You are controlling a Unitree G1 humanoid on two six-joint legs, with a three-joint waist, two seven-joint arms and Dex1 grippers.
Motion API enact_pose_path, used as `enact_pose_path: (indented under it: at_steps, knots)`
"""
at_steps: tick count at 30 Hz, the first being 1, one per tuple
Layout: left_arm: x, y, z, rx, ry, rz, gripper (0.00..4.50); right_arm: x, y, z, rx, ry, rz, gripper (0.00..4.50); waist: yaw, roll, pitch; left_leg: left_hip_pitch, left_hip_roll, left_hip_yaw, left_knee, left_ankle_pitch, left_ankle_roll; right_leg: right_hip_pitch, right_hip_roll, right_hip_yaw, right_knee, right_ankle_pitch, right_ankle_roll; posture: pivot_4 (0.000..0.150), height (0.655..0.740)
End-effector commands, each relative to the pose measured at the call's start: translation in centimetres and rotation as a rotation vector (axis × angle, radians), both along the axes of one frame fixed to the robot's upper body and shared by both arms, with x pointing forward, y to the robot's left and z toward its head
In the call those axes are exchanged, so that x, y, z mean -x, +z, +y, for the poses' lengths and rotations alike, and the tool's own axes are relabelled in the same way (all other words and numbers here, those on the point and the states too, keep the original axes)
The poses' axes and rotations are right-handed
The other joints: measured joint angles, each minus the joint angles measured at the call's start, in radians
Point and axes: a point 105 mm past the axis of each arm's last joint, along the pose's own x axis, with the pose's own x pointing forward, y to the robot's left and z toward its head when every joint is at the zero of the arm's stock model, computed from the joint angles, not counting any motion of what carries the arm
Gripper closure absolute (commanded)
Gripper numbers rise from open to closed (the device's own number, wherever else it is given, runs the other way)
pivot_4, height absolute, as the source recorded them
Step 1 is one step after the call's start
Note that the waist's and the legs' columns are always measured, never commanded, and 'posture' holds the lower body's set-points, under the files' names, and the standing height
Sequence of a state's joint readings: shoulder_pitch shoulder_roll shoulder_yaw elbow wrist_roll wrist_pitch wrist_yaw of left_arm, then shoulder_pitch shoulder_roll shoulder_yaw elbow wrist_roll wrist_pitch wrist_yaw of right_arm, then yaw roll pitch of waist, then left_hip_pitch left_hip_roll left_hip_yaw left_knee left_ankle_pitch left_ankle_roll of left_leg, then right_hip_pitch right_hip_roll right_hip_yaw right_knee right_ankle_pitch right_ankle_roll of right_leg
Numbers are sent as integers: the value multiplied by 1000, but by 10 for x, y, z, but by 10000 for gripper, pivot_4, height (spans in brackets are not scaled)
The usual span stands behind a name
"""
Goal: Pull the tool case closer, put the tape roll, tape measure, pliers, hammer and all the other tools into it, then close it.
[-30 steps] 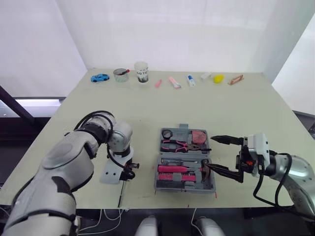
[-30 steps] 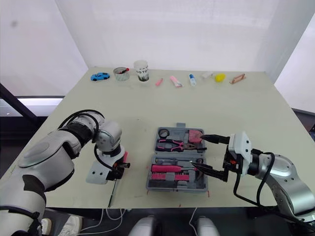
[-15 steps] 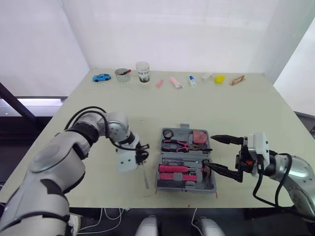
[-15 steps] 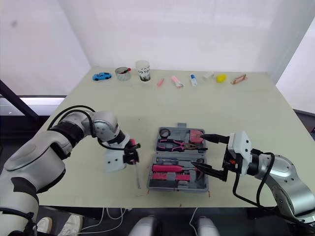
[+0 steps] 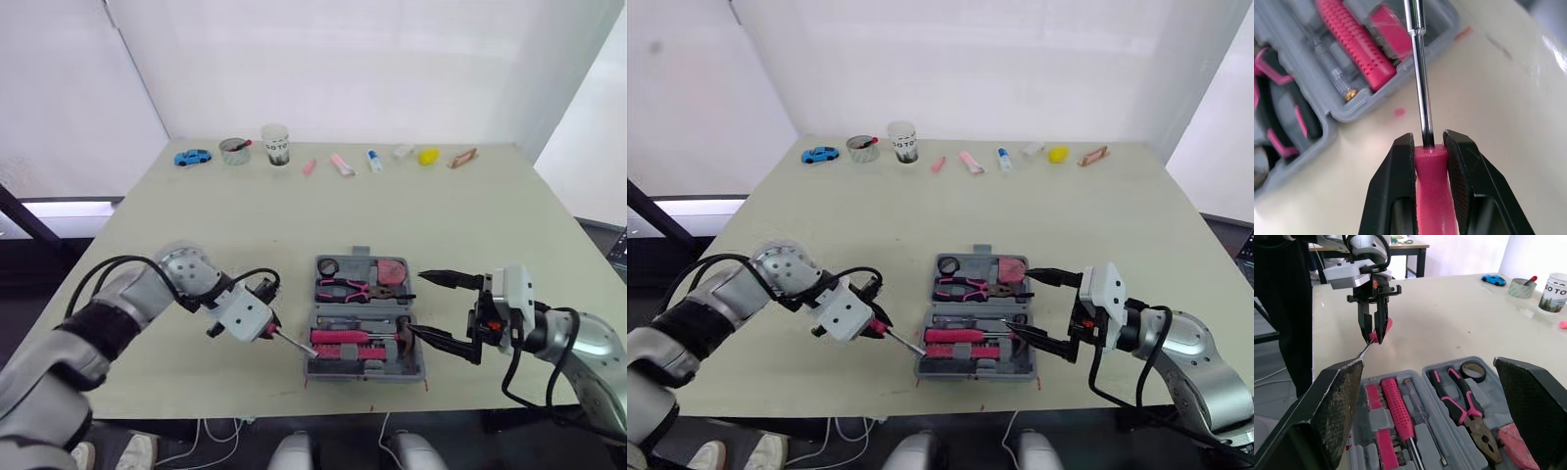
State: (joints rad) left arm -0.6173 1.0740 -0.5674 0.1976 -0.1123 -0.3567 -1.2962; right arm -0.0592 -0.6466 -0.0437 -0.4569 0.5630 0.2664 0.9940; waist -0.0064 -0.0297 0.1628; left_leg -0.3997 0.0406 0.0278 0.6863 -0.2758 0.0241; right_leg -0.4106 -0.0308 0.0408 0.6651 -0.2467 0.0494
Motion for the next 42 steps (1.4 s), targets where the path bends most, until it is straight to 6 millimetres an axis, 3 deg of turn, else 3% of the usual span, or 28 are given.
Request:
enact_pose_path:
  at_steps: [1, 3, 8, 10, 12, 16, 20, 29, 38, 39, 40, 42]
  knots:
    - [-10, 17, 0, 89, 204, -60, 41227, 1, 8, 1, -15, 17, -38, 0, 0, 0, 0, 0, 0, -3, 0, 0, 0, 0, 0, 0, 0, 0, 0, 1500, 7400]
    - [-2, 13, 9, 204, 506, 25, 41227, -1, 5, -2, -15, 19, -31, 0, -6, 0, 0, 0, 0, -4, 0, 0, 0, 0, 0, 0, 0, 0, 0, 1500, 7400]
    - [12, 13, 28, 290, 905, 87, 41227, -3, 2, -5, -15, 30, -26, 0, -7, 1, 1, 1, 3, -5, -1, 0, 0, -1, 0, 0, 1, 0, 0, 1500, 7400]
    - [16, 3, 40, 272, 1086, 105, 41227, -2, -1, -6, -16, 43, -16, 0, -1, 1, 1, 1, 1, -6, -1, 0, 0, 0, 0, -1, 2, 0, 0, 1500, 7400]
    - [19, -3, 39, 345, 1220, 177, 41227, -2, -3, -6, -11, 60, -6, 0, 2, 1, 1, 2, 0, -6, -1, 0, 0, 0, 0, -1, 2, 0, 0, 1500, 7400]
    - [18, -10, 41, 468, 1435, 244, 41227, -5, -3, -8, -3, 69, -8, 0, -1, 1, 1, 3, -1, -5, 0, 0, -1, 1, -1, 1, 2, 0, 0, 1500, 7400]
    - [10, -24, 57, 612, 1763, 322, 41227, -7, -2, -8, 3, 81, -9, 0, -3, 1, 1, 3, -1, -7, 1, 0, -1, 1, 0, -1, 4, 0, 0, 1500, 7400]
    - [-2, -25, 58, 555, 1849, 97, 41227, -4, -4, -7, -2, 74, -13, 0, -5, 1, 1, 4, -2, -7, 1, 1, -2, 1, -1, 0, 7, 0, -1, 1500, 7400]
    - [-8, -36, 45, 576, 1847, 120, 41227, -3, -4, -8, -3, 64, -20, 0, -3, 1, 0, 5, -3, -7, 1, 2, -4, 1, -2, 1, 7, 0, -1, 1500, 7400]
    - [-8, -37, 46, 571, 1843, 113, 31173, -3, -4, -8, -3, 62, -21, 0, -3, 1, 0, 5, -3, -7, 1, 2, -4, 1, -2, 0, 7, 0, -1, 1500, 7400]
    - [-9, -37, 46, 565, 1838, 103, 28986, -3, -4, -8, -3, 61, -22, 0, -4, 1, 1, 5, -3, -7, 1, 2, -4, 1, -2, 0, 7, 0, -1, 1500, 7400]
    - [-9, -36, 47, 551, 1822, 78, 17722, -3, -4, -9, -3, 59, -24, 0, -4, 1, 1, 4, -3, -7, 1, 2, -4, 1, -2, 0, 7, 0, -1, 1500, 7400]
